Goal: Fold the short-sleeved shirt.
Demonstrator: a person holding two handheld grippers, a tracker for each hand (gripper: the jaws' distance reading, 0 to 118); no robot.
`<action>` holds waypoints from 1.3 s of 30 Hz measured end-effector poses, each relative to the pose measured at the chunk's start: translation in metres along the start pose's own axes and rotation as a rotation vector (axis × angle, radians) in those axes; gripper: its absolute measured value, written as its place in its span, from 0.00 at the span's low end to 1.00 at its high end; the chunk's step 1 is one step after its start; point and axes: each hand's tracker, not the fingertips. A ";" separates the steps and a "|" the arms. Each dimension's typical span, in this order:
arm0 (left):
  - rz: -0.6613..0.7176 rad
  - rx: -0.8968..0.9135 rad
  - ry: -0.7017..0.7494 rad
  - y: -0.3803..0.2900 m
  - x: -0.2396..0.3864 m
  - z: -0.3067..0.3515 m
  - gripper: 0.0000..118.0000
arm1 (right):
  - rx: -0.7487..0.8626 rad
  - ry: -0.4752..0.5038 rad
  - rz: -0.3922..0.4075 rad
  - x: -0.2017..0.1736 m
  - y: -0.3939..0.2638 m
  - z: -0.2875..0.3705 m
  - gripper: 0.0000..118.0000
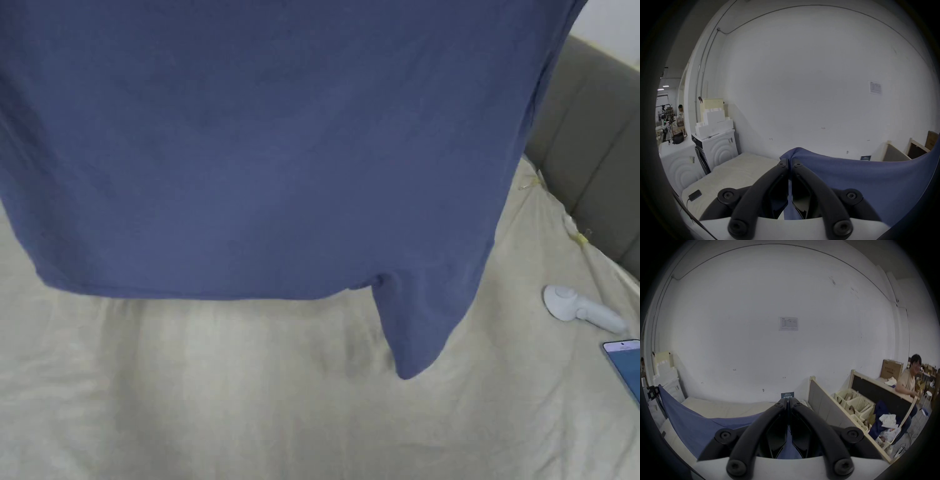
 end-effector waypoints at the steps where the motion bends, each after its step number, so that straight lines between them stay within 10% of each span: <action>1: 0.014 -0.001 0.007 0.005 0.011 -0.007 0.00 | 0.011 -0.016 0.016 0.001 0.000 -0.001 0.01; 19: 0.090 0.046 0.070 -0.010 0.077 -0.158 0.00 | 0.198 -0.109 -0.045 -0.069 0.048 -0.188 0.01; 39: -0.109 -0.478 0.013 -0.331 0.107 -0.185 0.00 | -0.458 -0.060 -0.086 -0.035 -0.296 -0.290 0.01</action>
